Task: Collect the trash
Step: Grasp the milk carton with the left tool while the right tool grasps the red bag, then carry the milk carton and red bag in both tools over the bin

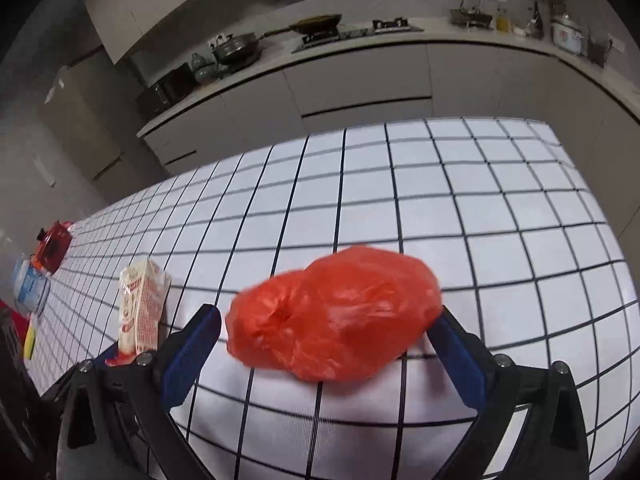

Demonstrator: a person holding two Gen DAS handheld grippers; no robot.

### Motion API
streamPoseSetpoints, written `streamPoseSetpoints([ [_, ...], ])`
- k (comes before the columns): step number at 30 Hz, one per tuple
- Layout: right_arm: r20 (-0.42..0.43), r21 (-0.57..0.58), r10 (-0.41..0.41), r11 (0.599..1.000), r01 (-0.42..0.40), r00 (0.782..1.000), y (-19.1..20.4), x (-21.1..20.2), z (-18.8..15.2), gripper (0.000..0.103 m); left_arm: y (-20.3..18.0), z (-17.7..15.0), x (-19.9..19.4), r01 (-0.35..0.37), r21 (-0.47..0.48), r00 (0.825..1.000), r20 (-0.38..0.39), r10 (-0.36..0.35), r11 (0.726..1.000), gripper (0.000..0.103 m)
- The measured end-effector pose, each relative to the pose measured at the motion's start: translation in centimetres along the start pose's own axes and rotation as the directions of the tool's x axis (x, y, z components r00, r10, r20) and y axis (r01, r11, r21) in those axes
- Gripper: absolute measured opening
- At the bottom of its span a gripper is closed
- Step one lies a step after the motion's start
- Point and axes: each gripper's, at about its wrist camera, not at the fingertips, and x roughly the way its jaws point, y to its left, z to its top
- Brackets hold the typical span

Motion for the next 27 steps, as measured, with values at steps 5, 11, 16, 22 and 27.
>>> streamPoseSetpoints([
  [5, -0.049, -0.011, -0.002, 1.0, 0.002, 0.999, 0.6, 1.1, -0.1, 0.069, 0.0, -0.2, 0.3, 0.003, 0.008, 1.0, -0.014, -0.003, 1.0, 0.066],
  [11, -0.049, -0.038, 0.015, 0.999, -0.017, 0.999, 1.1, 0.3, -2.0, 0.053, -0.7, 0.0, -0.1, 0.011, 0.024, 1.0, 0.006, -0.012, 1.0, 0.059],
  [16, -0.011, -0.043, 0.017, 0.999, -0.018, 1.0, 0.5, -2.1, -2.2, 0.052, -1.7, -0.3, -1.3, 0.029, 0.027, 0.999, 0.027, -0.03, 0.999, 0.059],
  [22, 0.036, -0.037, 0.007, 0.999, -0.006, 0.999, -1.7, -6.2, -2.5, 0.052, -3.8, -1.0, -4.3, 0.052, 0.047, 0.996, 0.073, -0.055, 0.998, 0.059],
  [27, 0.069, -0.025, -0.008, 1.0, 0.01, 0.998, -4.8, -10.1, -3.6, 0.052, -6.3, -2.0, -6.6, 0.068, 0.078, 0.992, 0.104, -0.076, 0.995, 0.059],
])
